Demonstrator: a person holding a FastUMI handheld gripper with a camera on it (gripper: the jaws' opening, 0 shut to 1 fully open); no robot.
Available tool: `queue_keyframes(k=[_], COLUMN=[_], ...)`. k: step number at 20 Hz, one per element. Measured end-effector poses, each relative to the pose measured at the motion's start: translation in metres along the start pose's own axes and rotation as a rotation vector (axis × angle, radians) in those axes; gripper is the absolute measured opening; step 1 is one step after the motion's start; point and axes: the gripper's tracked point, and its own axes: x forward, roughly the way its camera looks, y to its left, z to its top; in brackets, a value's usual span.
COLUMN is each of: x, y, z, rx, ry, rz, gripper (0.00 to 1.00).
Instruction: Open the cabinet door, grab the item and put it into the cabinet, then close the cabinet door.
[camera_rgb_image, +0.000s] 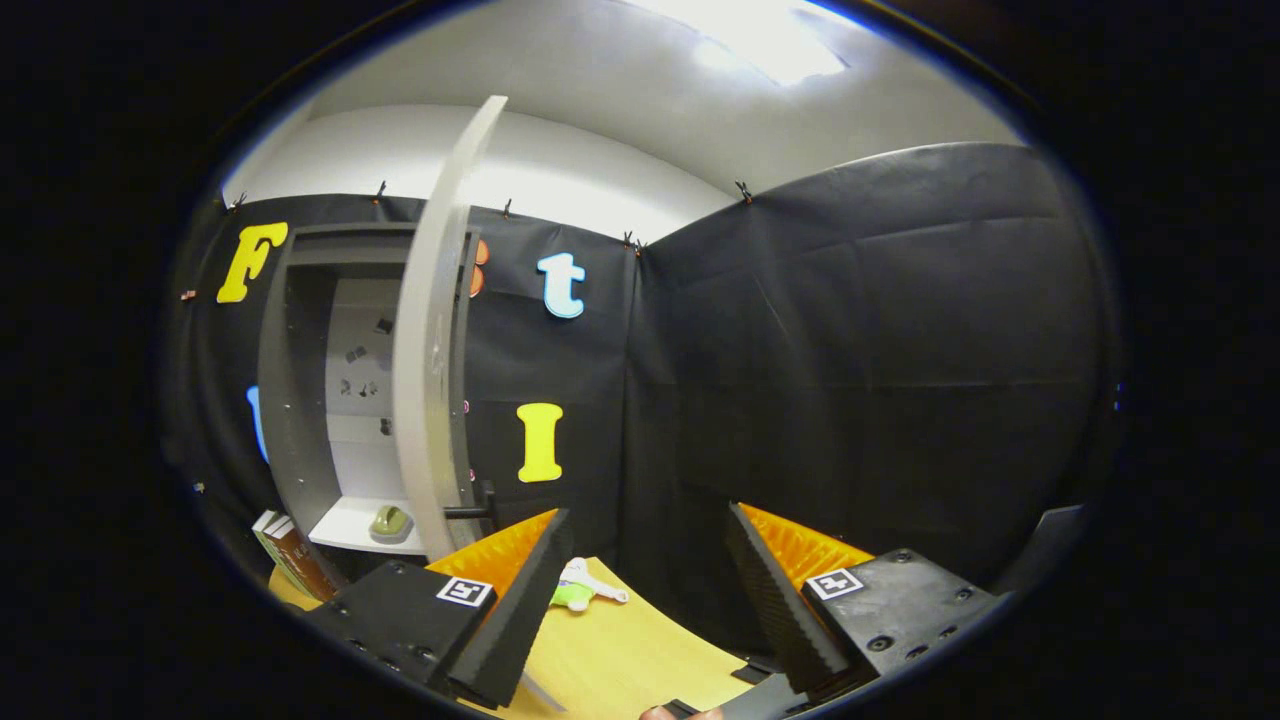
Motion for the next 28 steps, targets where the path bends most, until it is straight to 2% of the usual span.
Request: queue_keyframes(k=[5,9,16,28], x=[0.027,0.033,0.019,-0.024], y=[0.03,0.032,0.052,0.132], z=[-0.029,-0.031,-0.04,-0.044], rx=[0.028,0.04,0.092,0.156], ry=[0.063,0.072,0.102,0.131], rz=[0.068,0.069,0.052,0.175], gripper=[0.98,0.96,0.97,0.98])
